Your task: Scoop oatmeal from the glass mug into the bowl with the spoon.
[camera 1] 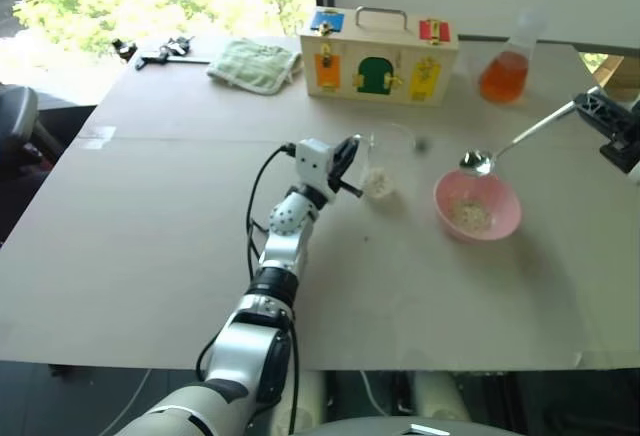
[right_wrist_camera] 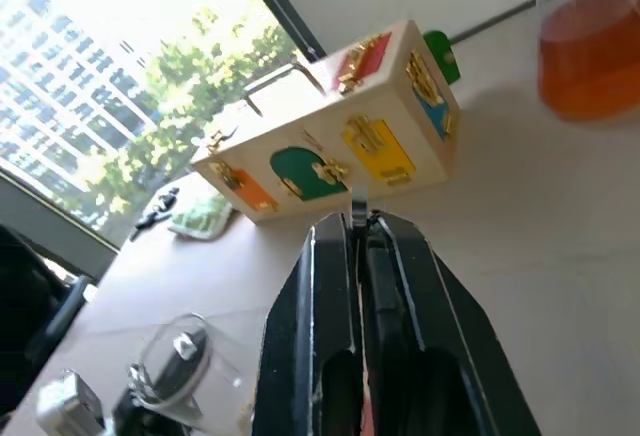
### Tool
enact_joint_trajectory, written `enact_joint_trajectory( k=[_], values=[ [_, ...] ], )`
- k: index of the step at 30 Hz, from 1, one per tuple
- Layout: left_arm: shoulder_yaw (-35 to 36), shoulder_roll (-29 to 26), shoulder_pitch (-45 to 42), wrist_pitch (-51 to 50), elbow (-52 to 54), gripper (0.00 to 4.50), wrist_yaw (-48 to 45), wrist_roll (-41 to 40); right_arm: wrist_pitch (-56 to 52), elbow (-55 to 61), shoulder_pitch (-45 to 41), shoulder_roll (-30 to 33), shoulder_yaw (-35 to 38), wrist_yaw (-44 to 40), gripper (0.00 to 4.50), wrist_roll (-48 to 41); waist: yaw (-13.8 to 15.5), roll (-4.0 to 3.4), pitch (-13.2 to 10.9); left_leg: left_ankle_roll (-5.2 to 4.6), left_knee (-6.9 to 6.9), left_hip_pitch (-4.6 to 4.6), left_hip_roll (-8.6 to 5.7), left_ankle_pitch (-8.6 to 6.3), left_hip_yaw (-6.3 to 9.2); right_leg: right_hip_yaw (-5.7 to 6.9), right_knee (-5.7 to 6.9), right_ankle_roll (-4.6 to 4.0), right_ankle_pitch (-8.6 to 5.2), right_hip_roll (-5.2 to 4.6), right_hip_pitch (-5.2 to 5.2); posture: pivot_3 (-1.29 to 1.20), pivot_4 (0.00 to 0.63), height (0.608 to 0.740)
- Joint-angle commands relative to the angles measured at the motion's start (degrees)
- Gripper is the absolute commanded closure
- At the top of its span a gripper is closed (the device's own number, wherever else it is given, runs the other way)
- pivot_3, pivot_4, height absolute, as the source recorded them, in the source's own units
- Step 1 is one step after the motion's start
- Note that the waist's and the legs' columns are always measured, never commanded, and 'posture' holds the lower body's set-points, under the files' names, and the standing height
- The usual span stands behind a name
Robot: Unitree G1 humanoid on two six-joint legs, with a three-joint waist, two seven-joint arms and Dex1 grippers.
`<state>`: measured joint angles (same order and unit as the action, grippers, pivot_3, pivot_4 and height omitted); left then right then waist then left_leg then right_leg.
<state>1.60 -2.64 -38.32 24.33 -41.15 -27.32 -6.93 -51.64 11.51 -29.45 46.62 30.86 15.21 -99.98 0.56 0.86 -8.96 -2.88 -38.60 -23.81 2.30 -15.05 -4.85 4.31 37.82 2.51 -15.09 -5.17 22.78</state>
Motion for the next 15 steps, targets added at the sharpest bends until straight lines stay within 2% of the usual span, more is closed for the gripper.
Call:
enact_joint_trajectory(
  k=[1,4,10,15],
  values=[
    [-0.19,0.59,-1.36,1.53,1.12,4.45,0.1,-0.24,2.64,1.4,-5.69,-1.88,-4.37,2.87,4.5,-2.81,0.18,0.0,0.0,0.0,0.0,-0.01,0.0,0.0,0.01,0.01,-0.01,0.0,0.0,0.01,0.0,0.0,0.15,0.74],
    [-0.12,0.74,-1.35,1.62,1.23,4.45,0.23,-0.23,2.71,0.05,-10.5,-4.66,-9.21,2.62,4.5,-0.88,0.18,0.0,0.0,0.0,-0.02,-0.04,0.02,0.0,-0.03,-0.02,-0.01,0.0,0.0,0.0,0.01,0.0,0.15,0.74],
    [0.34,-0.03,-0.97,1.81,2.34,4.45,0.63,-0.21,0.65,-2.04,-14.44,-7.68,-17.17,-2.65,4.5,8.03,0.31,0.0,0.0,-0.01,-0.03,-0.14,0.03,-0.01,-0.01,0.06,-0.09,0.0,0.0,-0.07,0.01,0.0,0.15,0.74],
    [0.6,-0.86,0.16,1.69,4.08,4.45,1.34,-0.38,0.84,-0.94,-17.18,-8.32,-25.2,-10.57,4.5,23.06,0.16,-0.01,0.0,-0.01,-0.02,-0.14,0.04,-0.01,0.0,0.06,-0.07,0.0,0.0,-0.06,0.06,0.0,0.15,0.74]
  ],
)
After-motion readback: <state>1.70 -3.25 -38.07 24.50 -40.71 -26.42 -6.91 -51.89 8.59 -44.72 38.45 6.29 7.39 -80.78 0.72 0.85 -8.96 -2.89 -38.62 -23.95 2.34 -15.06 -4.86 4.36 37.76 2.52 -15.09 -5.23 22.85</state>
